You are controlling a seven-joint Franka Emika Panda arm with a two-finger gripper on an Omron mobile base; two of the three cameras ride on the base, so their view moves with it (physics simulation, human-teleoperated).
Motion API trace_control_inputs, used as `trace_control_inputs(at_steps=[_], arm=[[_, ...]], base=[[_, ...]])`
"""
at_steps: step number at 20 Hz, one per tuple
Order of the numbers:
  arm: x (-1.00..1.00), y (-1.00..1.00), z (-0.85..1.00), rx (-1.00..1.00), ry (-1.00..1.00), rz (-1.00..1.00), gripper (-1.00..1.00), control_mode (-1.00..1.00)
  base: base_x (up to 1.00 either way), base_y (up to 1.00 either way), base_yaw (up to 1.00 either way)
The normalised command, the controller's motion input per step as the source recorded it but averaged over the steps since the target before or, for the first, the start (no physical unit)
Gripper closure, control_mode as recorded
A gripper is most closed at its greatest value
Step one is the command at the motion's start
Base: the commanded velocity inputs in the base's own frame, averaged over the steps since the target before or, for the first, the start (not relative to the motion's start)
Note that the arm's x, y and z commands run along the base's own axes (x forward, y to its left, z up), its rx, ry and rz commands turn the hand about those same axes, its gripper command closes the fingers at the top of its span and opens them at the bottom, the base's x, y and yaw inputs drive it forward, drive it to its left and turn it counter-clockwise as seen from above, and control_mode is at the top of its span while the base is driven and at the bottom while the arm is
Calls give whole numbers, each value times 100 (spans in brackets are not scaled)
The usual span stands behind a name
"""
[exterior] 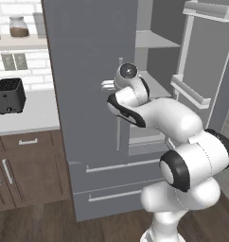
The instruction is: Take the strawberry from the fridge and place it on top of the pancake, located on the dining counter.
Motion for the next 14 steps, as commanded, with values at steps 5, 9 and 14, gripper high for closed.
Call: trace_control_inputs(at_steps=[5, 9, 14], arm=[[-98, 63, -8, -7, 2, -2, 100, -100], [-97, 50, -6, -11, 1, -10, -100, -100], [-98, 27, 9, -10, 6, -16, -100, -100]], base=[[0, 0, 0], [0, 0, 0], [0, 0, 0]])
